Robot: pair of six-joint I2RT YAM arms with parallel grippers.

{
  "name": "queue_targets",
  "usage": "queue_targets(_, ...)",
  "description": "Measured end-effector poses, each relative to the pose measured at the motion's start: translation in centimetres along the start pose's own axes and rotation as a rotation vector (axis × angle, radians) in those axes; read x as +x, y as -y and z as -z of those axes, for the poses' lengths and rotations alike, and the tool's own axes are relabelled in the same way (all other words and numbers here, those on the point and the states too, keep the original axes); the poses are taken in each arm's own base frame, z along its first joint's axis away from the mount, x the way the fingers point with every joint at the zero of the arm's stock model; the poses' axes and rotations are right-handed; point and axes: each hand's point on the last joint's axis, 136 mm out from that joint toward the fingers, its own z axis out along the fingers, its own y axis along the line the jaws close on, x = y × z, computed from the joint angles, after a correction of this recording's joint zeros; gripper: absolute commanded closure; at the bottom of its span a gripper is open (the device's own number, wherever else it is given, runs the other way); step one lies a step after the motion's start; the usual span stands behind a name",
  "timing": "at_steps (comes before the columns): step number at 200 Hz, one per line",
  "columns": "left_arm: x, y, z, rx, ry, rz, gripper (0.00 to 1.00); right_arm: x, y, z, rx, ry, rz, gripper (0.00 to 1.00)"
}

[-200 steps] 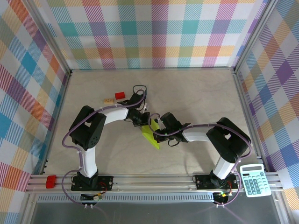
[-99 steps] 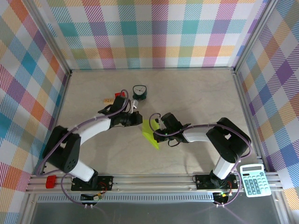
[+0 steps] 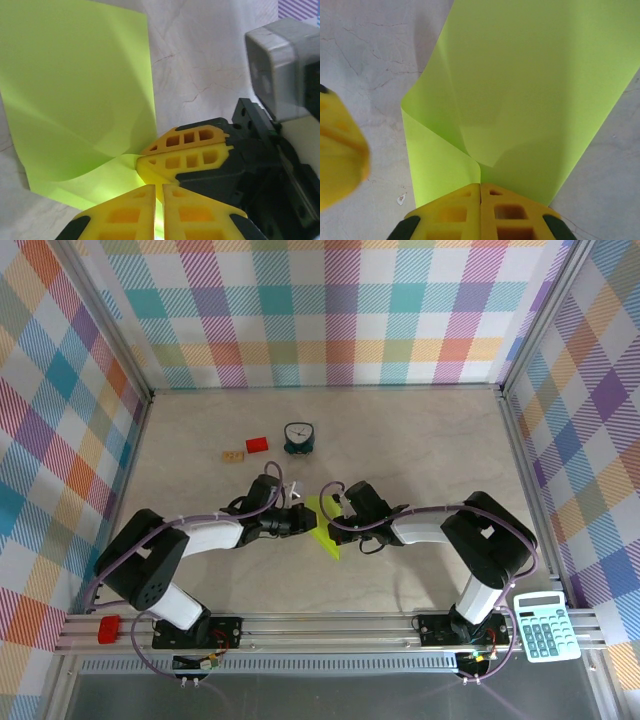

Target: Fold a paper plane with a square sheet of paper (fold left side to right side)

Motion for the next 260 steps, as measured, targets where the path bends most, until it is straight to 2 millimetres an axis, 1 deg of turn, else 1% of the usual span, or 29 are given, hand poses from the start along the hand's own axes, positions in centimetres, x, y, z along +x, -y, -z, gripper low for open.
queue_targets(27,0.7,-1.0,-1.0,-0.022,-0.029,0.022,0.89,0.0,0.0,0.0,0.000,0.000,0.000,1.00)
queue_targets(60,0.9,-1.7,-1.6,-0.038,-0.043,0.034,0.89,0.0,0.0,0.0,0.000,0.000,0.000,1.00)
queue_targets(115,0.8,-2.2,-1.9,-0.056,-0.034,0.037,0.90,0.0,0.0,0.0,0.000,0.002,0.000,1.00)
queue_targets(175,1.1,-3.1,-2.1,-0.087,-0.043,0.051,0.91,0.0,0.0,0.0,0.001,0.002,0.000,0.97)
queue_targets(199,1.1,-3.2,-2.2,-0.095,-0.043,0.050,0.92,0.0,0.0,0.0,0.001,0.002,0.000,0.96)
queue_targets(227,1.1,-3.3,-2.3,-0.110,-0.050,0.053,0.95,-0.1,0.1,0.0,0.003,0.004,-0.002,0.95)
queue_targets(260,1.0,-3.3,-2.4,-0.147,-0.060,0.043,0.98,-0.3,0.3,0.1,0.009,0.005,-0.008,0.91)
